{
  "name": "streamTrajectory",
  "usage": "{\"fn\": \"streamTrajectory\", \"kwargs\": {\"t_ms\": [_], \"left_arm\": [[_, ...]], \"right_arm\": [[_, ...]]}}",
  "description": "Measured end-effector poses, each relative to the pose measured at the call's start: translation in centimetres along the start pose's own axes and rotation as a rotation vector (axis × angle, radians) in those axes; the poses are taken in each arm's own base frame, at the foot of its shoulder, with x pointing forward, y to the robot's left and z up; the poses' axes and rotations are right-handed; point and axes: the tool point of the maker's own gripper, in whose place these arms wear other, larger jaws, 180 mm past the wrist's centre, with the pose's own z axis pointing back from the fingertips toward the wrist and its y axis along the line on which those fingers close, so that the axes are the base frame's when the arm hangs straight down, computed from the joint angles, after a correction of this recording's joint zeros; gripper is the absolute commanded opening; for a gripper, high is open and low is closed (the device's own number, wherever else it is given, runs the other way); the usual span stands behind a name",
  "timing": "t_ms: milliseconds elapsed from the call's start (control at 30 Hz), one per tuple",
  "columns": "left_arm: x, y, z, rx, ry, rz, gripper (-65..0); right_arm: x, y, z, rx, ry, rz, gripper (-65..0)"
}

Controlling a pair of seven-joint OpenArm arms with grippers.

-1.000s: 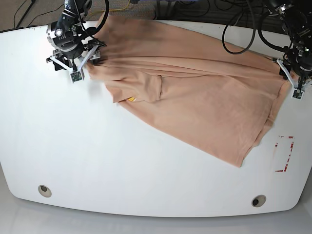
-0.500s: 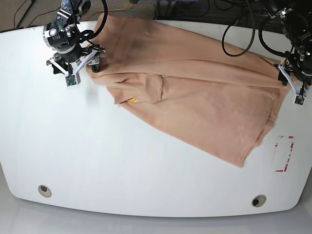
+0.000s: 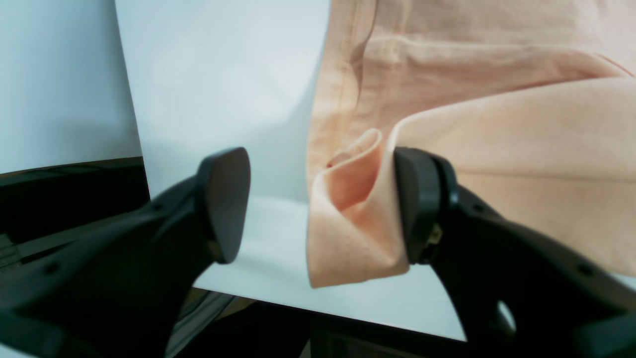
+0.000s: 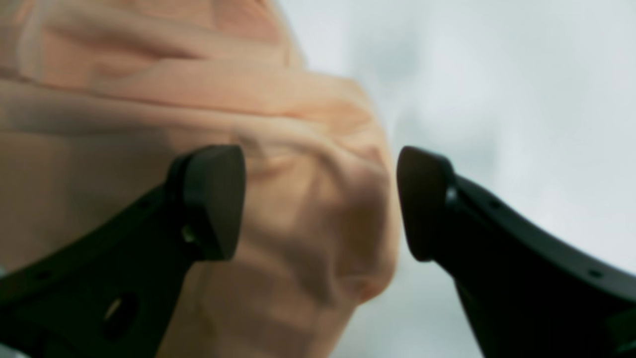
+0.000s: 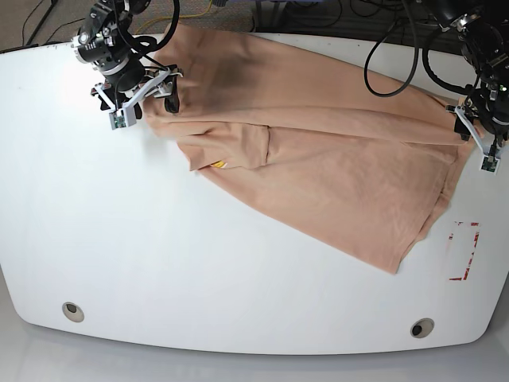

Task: Layout the t-shirt on the table in an organized manner, then fold the t-shirt properly
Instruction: 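Open the right gripper and release the shirt edge, then regrasp the shirt edge with the right gripper and pull it outward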

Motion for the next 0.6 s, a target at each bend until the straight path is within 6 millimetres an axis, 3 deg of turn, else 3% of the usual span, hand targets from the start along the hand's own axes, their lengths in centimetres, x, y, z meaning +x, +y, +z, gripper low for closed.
{"fn": "streamTrajectory", "kwargs": {"t_ms": [267,500,600], "left_arm": [[0.0,0.0,0.0,0.0,-0.001,0.0,-26.4],[0.0,0.0,0.0,0.002,0.002,0.0,-26.4],[0.0,-0.1,0.0,-0.001,0.001,-0.001,-26.4]], "right_arm": [[0.1,-0.7,0.4,0.01,0.002,0.011,-19.0],[3.6,-4.4,-0.6,-0.044,-0.056,0.061,-19.0],[3.9,-6.3,-1.3,-0.069,-0.05,0.039,-19.0]]}}
